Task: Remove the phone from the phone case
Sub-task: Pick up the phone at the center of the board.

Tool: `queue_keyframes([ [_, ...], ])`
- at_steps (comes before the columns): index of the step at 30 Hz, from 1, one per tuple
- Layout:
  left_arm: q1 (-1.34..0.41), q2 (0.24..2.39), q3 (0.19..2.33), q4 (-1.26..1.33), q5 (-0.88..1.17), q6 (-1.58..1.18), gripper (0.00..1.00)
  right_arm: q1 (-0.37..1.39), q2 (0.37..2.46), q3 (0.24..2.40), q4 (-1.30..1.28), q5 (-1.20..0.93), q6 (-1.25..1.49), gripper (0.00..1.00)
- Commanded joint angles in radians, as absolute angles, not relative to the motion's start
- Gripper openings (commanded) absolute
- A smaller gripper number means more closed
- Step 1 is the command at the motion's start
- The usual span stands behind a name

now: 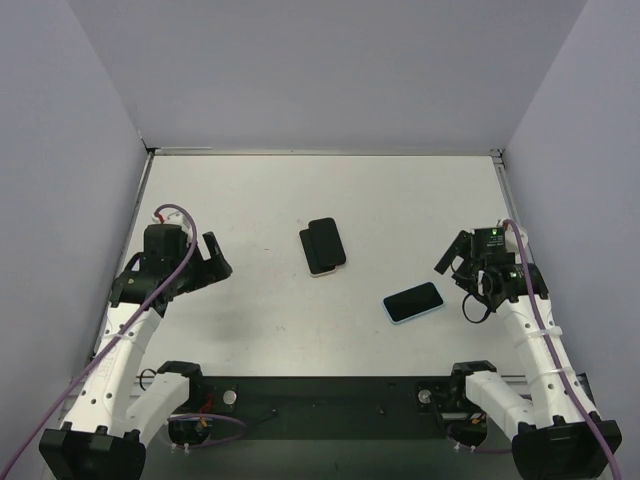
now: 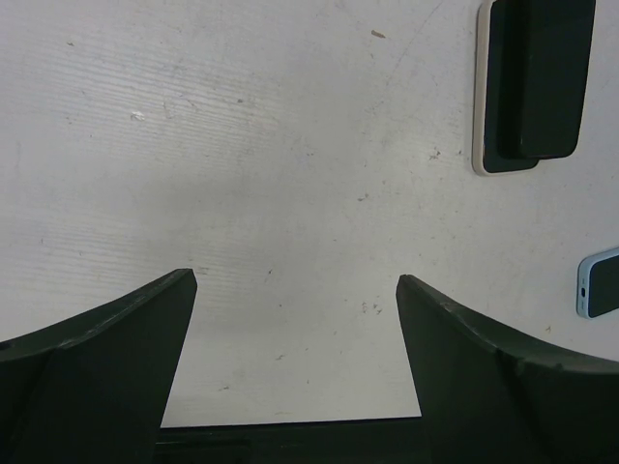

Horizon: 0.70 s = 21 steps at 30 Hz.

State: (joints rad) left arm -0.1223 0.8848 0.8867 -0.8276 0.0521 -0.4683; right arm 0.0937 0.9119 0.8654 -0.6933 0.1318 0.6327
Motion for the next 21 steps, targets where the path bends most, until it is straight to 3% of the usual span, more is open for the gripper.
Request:
queue_keyframes([
  [1,-0.114,0.885,0.873,-0.802,0.015,-0.482,0.96,0.107,0.908,0.848,-0.730,0.167,0.673,1.00],
  [21,-0.115,0.940,0.844,-0.744,0.132,-0.517,0.96,0.314,1.238,0.802,-0.650,0.155,1.262,1.00],
])
